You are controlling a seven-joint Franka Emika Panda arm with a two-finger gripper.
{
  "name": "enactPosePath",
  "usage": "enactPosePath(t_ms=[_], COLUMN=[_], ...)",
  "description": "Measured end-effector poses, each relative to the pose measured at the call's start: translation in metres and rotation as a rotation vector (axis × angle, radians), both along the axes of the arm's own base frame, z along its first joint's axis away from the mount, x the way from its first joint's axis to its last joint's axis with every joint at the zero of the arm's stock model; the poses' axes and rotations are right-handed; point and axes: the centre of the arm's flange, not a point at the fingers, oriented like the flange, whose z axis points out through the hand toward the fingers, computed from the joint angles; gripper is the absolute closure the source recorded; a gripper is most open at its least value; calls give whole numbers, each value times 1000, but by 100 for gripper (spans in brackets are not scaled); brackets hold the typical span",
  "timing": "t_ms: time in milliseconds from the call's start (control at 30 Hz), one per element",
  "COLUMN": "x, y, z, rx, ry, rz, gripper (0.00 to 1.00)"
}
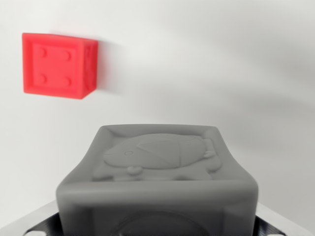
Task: Destack cube
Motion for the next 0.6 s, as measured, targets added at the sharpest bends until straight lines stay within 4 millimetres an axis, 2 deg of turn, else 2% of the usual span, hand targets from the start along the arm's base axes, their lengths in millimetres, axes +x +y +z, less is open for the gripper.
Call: enactPosePath(t_ms=[600], x=[-2], y=[-36], z=[-4], rx=[0], ry=[0], rz=[38], gripper=[100])
